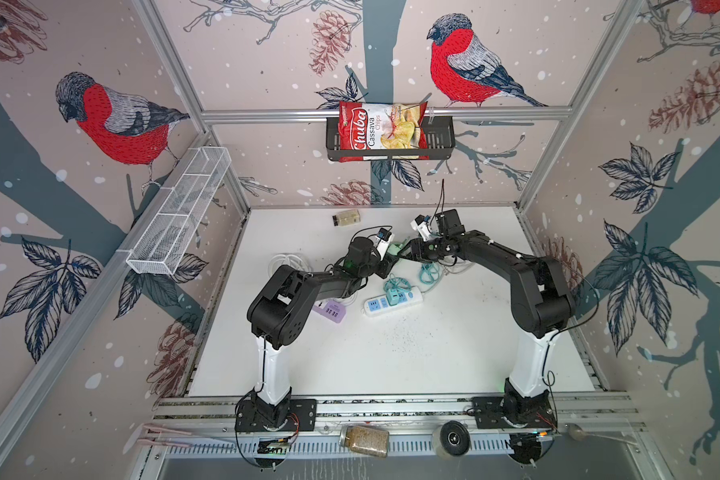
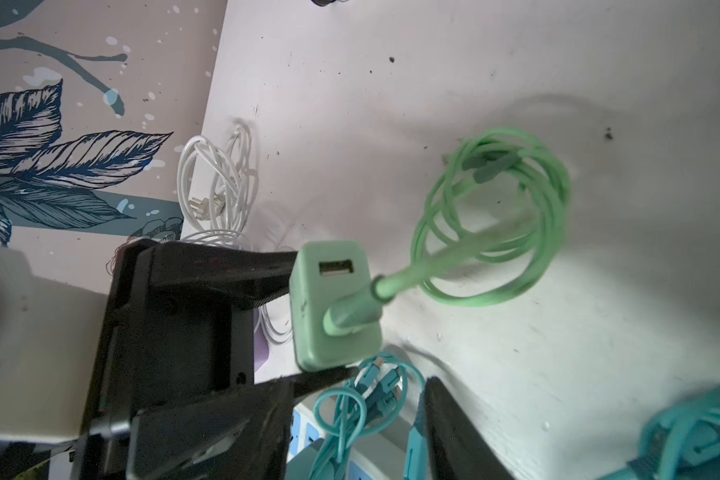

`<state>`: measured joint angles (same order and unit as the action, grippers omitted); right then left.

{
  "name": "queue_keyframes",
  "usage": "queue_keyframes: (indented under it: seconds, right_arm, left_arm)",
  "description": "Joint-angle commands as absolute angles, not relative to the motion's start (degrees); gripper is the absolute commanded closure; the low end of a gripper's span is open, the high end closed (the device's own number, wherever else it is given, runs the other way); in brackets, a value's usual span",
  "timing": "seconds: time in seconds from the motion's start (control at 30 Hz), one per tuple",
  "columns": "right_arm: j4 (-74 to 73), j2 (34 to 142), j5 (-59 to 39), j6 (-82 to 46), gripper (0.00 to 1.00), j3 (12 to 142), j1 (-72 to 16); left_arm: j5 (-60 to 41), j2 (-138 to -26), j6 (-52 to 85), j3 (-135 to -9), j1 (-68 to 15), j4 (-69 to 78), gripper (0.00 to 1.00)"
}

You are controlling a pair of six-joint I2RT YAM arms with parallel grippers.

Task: Insert the plug
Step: 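Close the right gripper on the light green charger held by the left gripper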

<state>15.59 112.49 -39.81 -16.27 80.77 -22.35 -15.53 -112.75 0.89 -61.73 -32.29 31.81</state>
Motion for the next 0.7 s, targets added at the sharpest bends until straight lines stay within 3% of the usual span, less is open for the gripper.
queue_keyframes:
  seconds: [0.0, 0.27, 0.67]
  right_arm:
    - [15.91, 112.75, -39.36, -15.38, 0.48, 81.76, -22.63]
    - [17.25, 113.67, -39.67, -14.80, 0.48, 84.08, -22.73]
    - [19.26, 115.54, -47.74, -11.17, 0.51, 85.17, -21.97]
  left_arm:
    - [-17.94, -112.32, -1.35, -61.52, -32.34, 34.80, 0.90]
    - [-20.22, -111.63, -1.78, -61.00, -32.29, 34.28, 0.91]
    - [-22.51, -111.96, -5.07, -61.70, -32.29, 31.76, 0.94]
